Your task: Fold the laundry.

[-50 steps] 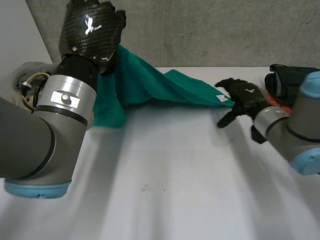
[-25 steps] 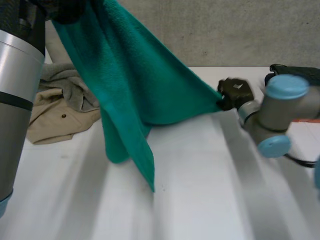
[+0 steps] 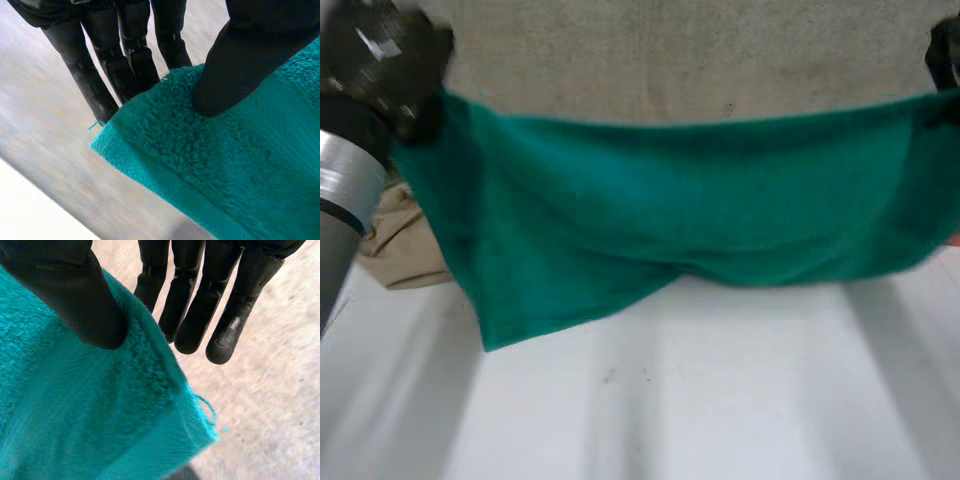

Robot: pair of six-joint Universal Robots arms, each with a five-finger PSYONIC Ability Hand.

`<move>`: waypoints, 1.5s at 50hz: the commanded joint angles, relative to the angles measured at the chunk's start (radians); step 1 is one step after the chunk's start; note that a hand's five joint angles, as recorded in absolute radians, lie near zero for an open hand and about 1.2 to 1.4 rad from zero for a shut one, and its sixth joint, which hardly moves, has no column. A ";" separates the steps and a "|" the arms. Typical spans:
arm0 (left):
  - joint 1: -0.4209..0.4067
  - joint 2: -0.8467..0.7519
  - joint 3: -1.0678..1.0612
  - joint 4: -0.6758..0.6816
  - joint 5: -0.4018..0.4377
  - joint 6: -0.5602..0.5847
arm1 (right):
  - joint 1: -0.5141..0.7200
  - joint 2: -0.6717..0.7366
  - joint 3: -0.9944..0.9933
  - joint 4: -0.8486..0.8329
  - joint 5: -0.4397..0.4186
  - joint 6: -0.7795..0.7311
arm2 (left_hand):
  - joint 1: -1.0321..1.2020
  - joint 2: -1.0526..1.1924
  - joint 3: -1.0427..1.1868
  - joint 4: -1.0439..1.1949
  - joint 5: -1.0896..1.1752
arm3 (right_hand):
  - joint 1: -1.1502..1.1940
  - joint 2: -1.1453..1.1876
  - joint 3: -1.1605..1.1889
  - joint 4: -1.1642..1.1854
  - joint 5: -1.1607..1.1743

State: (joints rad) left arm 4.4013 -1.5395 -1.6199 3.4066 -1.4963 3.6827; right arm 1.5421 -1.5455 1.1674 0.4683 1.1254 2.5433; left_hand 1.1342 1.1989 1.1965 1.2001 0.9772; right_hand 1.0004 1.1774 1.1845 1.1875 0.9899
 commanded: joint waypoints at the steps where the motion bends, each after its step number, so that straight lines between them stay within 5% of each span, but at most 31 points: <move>1: 0.029 -0.309 0.110 -0.075 0.059 0.010 | 0.076 0.218 -0.005 0.038 0.111 -0.149 | 0.262 0.197 0.200 0.196 0.245 | 0.396 0.219 0.212 0.209 0.232; 5: 0.033 -0.479 0.254 -0.067 0.057 0.011 | 0.099 0.363 -0.075 -0.019 0.183 -0.178 | 0.262 0.197 0.200 0.196 0.245 | 0.396 0.219 0.212 0.209 0.232; 11: 0.020 -0.680 0.607 -0.012 0.062 0.016 | 0.115 0.544 -0.230 -0.354 0.238 -0.184 | 0.262 0.197 0.200 0.196 0.245 | 0.396 0.219 0.212 0.209 0.232; 16: 0.012 -0.800 0.943 0.193 0.050 0.030 | 0.148 0.576 -0.322 -0.779 0.266 -0.124 | 0.262 0.197 0.200 0.196 0.245 | 0.396 0.219 0.212 0.209 0.232; 20: 0.012 -0.818 1.052 0.351 -0.008 0.030 | 0.165 0.576 -0.368 -0.934 0.293 -0.083 | 0.262 0.197 0.200 0.196 0.245 | 0.396 0.219 0.212 0.209 0.232; 26: 0.013 -0.783 0.976 0.431 -0.079 0.025 | 0.174 0.561 -0.345 -0.932 0.301 -0.045 | 0.262 0.197 0.200 0.196 0.245 | 0.396 0.219 0.212 0.209 0.232; 41: 0.017 -0.617 0.195 0.554 0.061 0.028 | 0.159 0.459 0.199 -0.919 0.165 -0.014 | 0.262 0.197 0.200 0.196 0.245 | 0.396 0.219 0.212 0.209 0.232; 46: 0.007 -0.613 0.077 0.548 0.061 0.042 | 0.154 0.524 0.293 -0.880 0.159 -0.018 | 0.262 0.197 0.200 0.196 0.245 | 0.396 0.219 0.212 0.209 0.232; 53: 0.013 -0.486 -0.158 0.442 0.070 0.151 | 0.124 0.512 0.363 -0.581 0.142 -0.063 | 0.262 0.197 0.200 0.196 0.245 | 0.396 0.219 0.212 0.209 0.232; 61: 0.036 -0.203 -0.400 0.127 0.082 0.283 | -0.057 0.246 0.471 -0.144 0.149 -0.314 | 0.262 0.197 0.200 0.196 0.245 | 0.396 0.219 0.212 0.209 0.232; 66: 0.047 -0.036 -0.457 -0.213 0.082 0.303 | -0.164 0.107 0.557 0.138 0.137 -0.521 | 0.262 0.197 0.200 0.196 0.245 | 0.396 0.219 0.212 0.209 0.232; 70: 0.032 0.007 -0.454 -0.398 0.093 0.301 | -0.183 0.074 0.595 0.200 0.120 -0.593 | 0.262 0.197 0.200 0.196 0.245 | 0.396 0.219 0.212 0.209 0.232; 75: 0.007 -0.042 -0.390 -0.336 0.102 0.296 | -0.181 0.077 0.586 0.119 0.090 -0.554 | 0.262 0.197 0.200 0.196 0.245 | 0.396 0.219 0.212 0.209 0.232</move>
State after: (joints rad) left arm 4.4416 -1.5535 -2.0816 3.1114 -1.4075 3.9887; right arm 1.3669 -1.4569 1.7426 0.6390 1.2549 1.9894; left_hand 1.1356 1.1995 1.1969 1.2037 0.9772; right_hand 1.0004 1.1797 1.1844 1.1878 0.9948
